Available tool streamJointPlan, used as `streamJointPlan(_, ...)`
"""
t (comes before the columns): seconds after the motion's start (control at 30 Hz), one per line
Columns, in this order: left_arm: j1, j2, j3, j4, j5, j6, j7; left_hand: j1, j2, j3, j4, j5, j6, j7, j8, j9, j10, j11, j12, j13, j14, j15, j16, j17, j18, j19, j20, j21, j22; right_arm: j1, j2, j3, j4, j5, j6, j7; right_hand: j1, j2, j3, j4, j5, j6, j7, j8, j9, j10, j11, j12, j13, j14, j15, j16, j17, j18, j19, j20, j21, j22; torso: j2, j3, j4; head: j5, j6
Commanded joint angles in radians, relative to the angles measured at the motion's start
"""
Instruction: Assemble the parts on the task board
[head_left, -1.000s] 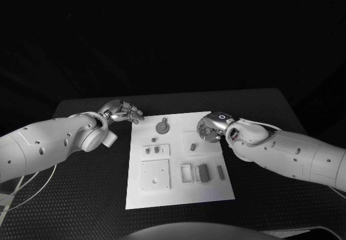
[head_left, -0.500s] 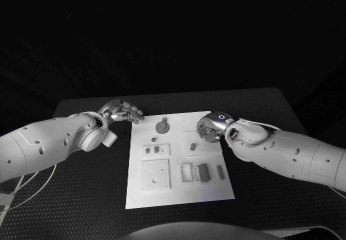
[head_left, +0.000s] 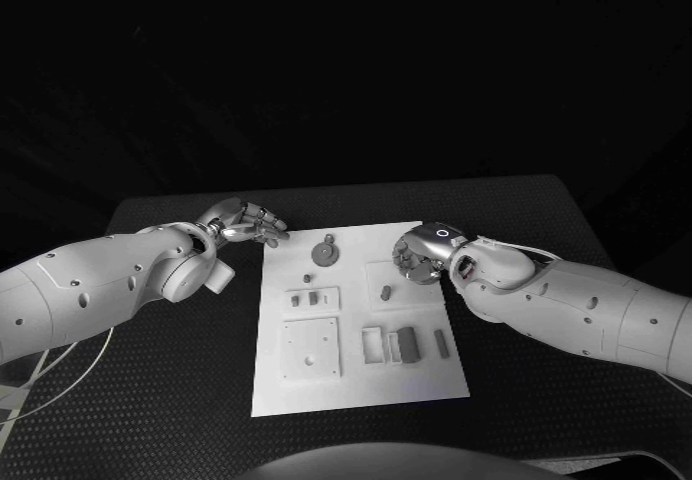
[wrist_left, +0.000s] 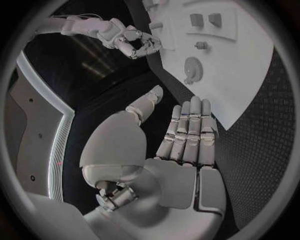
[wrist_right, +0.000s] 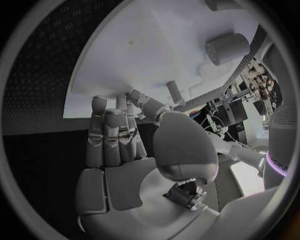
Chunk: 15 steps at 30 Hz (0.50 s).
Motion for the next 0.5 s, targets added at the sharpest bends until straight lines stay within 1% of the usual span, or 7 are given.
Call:
streamJointPlan(0.03,0.001,0.002,0.001,0.002,0.007,0.013,0.005,0.004,0.009,-0.008,0.001,0.0,-0.009,-0.001,0.002,-0.001,-0.007,-0.003,0.006,-0.001,-0.003,0.006,-0.004,0.001,-0.015,-0.003,0.003,0.003,-0.001,-0.007,0.002,-0.005,-0.002,-0.022,0.016,-0.009,0.015,0.02,0.003,0.0,0.004,0.01,0.002,0.009,0.002,0.011,0.0,-0.001,0.005,0.001,-0.01,0.01,0.004,0.013,0.003,-0.005,0.003,0.015,0.0,0.0001,-0.0004,0.0,0.0)
streamJointPlan(0.2,0.001,0.002,0.001,0.002,0.006,0.013,0.005,0.004,0.009,-0.008,0.001,0.0,-0.009,-0.001,0.002,-0.001,-0.007,-0.003,0.006,-0.002,-0.002,0.006,-0.004,0.002,-0.015,-0.003,0.003,0.003,-0.002,-0.008,0.002,-0.005,0.0,-0.022,0.005,-0.01,0.018,0.027,-0.001,0.0,0.004,0.018,-0.001,0.014,0.004,0.022,-0.004,-0.001,0.013,0.006,-0.014,0.02,0.013,0.013,0.012,-0.008,0.009,0.019,0.0,-0.0001,-0.0005,0.0,0.0)
streamJointPlan(0.5,0.001,0.001,0.001,0.001,0.005,0.015,0.003,0.004,0.009,-0.009,0.001,0.0,-0.01,-0.001,0.002,-0.001,-0.007,-0.002,0.007,-0.002,-0.002,0.006,-0.005,0.004,-0.015,-0.003,0.003,0.003,-0.003,-0.008,0.0,-0.005,0.003,-0.022,-0.014,-0.012,0.02,0.027,-0.003,0.0,0.004,0.027,-0.005,0.02,0.005,0.034,-0.009,-0.003,0.022,0.011,-0.019,0.033,0.024,0.013,0.022,-0.013,0.018,0.022,0.0,-0.0002,-0.0003,-0.001,0.0)
